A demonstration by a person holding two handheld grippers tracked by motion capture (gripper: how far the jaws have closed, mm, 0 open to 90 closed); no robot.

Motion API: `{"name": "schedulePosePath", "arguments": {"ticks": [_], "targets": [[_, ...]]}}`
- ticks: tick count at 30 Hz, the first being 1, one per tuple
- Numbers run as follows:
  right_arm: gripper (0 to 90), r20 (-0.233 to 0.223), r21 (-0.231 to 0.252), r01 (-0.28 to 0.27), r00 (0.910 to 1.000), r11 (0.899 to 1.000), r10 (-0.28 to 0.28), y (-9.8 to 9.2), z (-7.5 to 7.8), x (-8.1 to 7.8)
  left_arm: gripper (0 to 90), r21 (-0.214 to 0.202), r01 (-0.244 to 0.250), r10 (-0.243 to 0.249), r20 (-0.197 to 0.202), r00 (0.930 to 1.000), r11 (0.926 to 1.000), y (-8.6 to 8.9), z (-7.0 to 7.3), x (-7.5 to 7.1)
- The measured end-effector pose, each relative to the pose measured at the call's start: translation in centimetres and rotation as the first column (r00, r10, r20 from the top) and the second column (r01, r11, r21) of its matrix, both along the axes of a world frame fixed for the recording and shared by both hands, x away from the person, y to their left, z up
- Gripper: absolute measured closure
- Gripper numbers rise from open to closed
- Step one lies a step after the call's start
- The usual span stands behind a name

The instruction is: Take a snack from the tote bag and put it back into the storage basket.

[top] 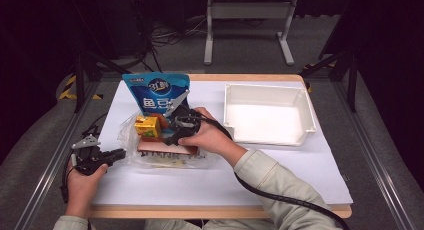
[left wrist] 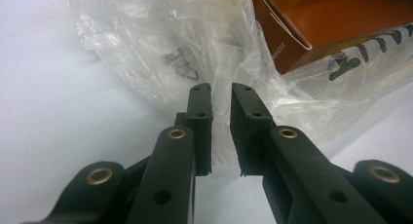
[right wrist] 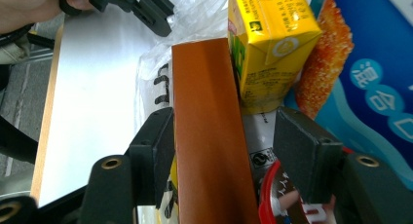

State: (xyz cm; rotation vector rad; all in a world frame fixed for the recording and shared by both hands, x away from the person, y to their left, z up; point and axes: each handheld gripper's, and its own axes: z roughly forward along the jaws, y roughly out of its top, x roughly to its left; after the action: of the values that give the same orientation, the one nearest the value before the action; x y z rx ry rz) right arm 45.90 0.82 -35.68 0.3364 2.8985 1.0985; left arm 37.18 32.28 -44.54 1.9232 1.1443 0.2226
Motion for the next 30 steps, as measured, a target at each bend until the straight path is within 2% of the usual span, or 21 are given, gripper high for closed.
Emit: {"name": "schedulePosePath", "arguments": {"ticks": [7, 21, 30], "targets": [[40.6, 0.003, -0.05, -0.012, 0.9999, 0.999, 0.012, 1.1, -0.9, -0.1, 78.8, 0.0, 0.007, -0.007, 0.0, 1.0, 1.0, -0.1, -0.1, 0.1], [34.0, -0.002, -0.098, -0.041, 0.9991, 0.994, 0.041, 2.3, -2.3, 0.0, 78.1, -0.017, 0.016, -0.016, -0.005, 0.9999, 0.9997, -0.1, -0.1, 0.0], [33.2, 0.012, -0.161, -0.048, 0.9987, 0.986, 0.05, 3.2, -3.0, -0.2, 78.0, -0.015, 0.022, -0.022, -0.003, 0.9998, 0.9996, -0.2, -0.1, 0.0]]}}
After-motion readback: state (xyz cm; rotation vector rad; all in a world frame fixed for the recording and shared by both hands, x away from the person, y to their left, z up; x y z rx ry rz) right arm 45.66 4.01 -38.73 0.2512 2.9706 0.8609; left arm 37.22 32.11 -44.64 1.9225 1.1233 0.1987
